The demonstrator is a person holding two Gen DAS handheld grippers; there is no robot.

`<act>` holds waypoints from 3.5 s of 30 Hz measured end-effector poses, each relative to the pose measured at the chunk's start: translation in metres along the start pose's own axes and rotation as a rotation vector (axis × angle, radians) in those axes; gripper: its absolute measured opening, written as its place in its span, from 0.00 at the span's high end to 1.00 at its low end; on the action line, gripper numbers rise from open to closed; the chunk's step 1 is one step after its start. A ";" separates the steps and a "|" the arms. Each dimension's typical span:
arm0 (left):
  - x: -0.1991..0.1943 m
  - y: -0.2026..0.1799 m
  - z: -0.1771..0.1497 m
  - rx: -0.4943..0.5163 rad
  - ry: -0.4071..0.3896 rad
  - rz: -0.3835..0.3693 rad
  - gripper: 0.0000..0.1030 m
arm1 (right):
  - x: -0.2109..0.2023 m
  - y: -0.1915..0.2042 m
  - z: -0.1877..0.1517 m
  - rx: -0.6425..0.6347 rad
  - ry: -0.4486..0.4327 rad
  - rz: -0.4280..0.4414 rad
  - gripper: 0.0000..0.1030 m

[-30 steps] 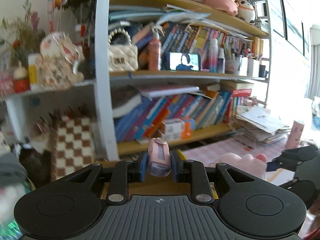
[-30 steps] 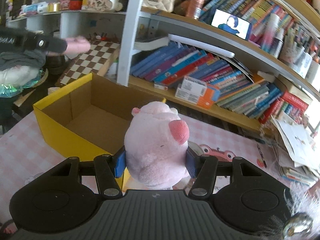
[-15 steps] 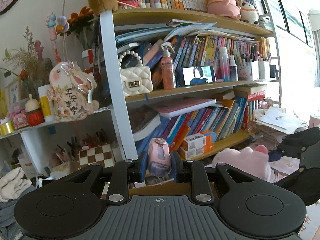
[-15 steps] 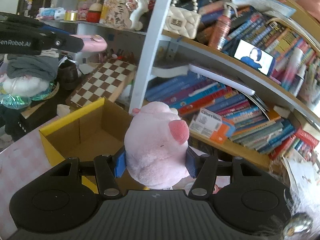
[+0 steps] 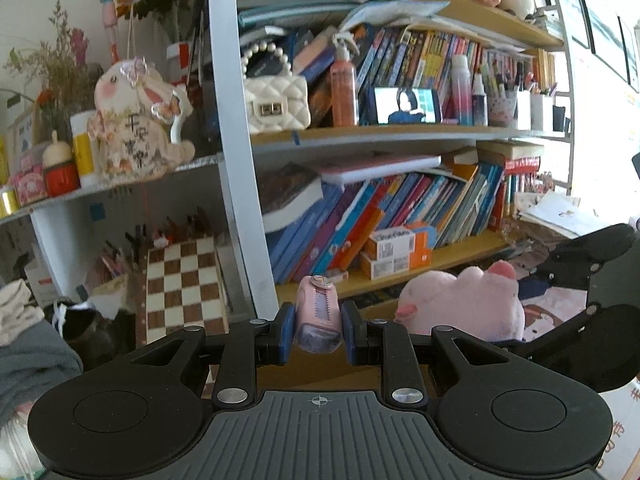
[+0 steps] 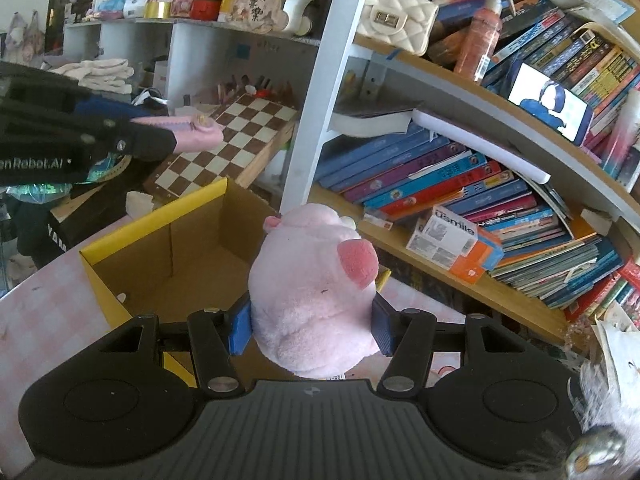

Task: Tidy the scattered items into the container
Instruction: 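Lift the knife and pig and carry both over the yellow box, then open the left tool dropping the knife while the right tool releases the pig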

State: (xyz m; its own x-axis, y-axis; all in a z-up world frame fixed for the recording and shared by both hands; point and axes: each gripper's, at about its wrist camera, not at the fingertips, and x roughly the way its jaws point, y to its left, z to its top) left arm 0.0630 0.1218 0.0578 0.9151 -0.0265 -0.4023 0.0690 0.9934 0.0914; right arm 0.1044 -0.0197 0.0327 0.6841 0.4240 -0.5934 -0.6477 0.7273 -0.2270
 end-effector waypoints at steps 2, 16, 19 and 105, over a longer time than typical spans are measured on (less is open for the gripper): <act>0.005 0.001 -0.003 -0.005 0.011 -0.001 0.77 | 0.004 0.000 0.000 -0.003 0.005 0.005 0.46; 0.042 0.003 -0.018 -0.029 0.094 -0.022 0.77 | 0.035 -0.002 0.001 -0.015 0.052 0.049 0.46; 0.049 0.004 -0.022 -0.034 0.112 -0.025 0.77 | 0.043 -0.002 0.001 -0.016 0.065 0.058 0.46; 0.109 0.004 -0.055 -0.008 0.338 0.023 0.39 | 0.125 0.017 -0.007 -0.143 0.259 0.176 0.22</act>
State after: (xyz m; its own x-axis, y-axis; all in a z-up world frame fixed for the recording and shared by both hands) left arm 0.1410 0.1286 -0.0360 0.7329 0.0329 -0.6796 0.0454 0.9942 0.0971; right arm 0.1774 0.0420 -0.0505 0.4616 0.3716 -0.8055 -0.8014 0.5640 -0.1990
